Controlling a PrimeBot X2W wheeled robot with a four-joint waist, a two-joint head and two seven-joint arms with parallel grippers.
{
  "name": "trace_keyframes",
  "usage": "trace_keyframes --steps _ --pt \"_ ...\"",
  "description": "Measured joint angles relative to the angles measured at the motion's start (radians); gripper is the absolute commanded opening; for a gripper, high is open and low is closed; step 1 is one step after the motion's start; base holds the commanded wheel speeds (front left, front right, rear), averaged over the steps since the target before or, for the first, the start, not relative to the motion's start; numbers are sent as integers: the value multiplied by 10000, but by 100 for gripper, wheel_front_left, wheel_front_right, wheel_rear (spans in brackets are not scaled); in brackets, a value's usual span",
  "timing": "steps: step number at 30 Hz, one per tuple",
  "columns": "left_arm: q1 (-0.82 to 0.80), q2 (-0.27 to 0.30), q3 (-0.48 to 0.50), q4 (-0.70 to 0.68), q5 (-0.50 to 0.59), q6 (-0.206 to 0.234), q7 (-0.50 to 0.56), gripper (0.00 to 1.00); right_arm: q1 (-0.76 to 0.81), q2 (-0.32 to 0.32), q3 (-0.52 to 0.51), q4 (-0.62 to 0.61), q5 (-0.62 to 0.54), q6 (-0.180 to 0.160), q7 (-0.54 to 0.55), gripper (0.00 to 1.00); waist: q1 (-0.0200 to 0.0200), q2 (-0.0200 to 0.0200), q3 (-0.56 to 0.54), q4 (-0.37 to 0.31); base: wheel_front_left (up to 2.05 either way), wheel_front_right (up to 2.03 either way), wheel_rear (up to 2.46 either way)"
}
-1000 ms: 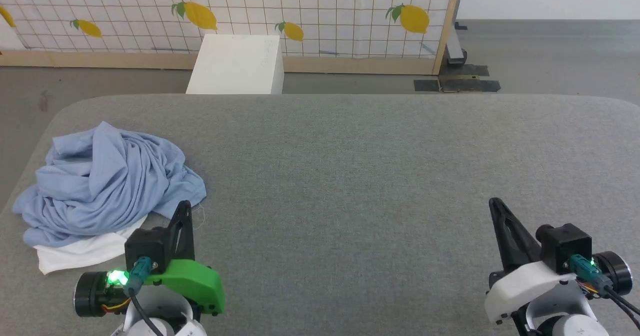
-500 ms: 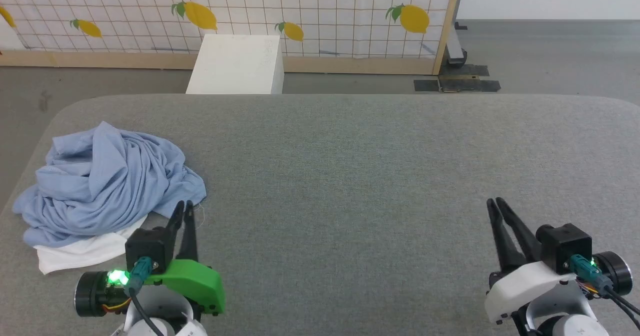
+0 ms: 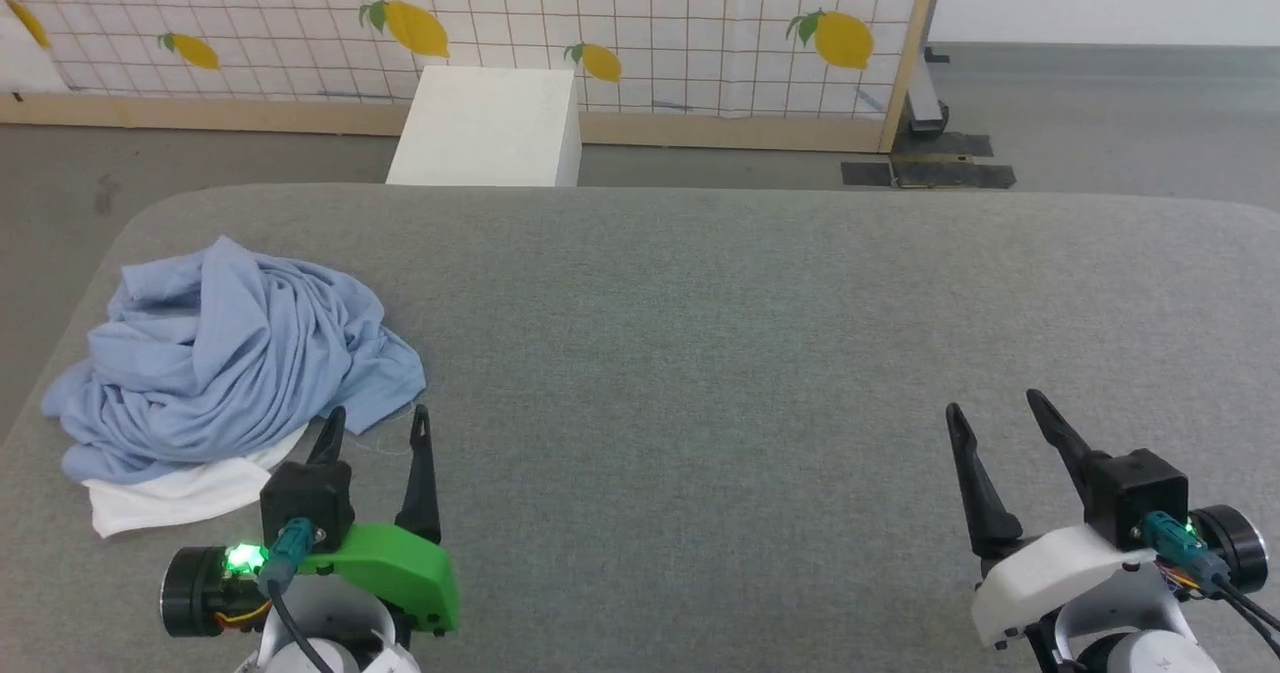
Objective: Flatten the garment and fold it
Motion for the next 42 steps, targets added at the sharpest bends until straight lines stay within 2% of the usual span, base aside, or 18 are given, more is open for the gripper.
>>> trace_keyframes --steps 42 --pt "10 251 -163 336 -771 917 -836 100 -28 4 188 249 146 0 -456 100 -1 0 -72 2603 0 0 0"
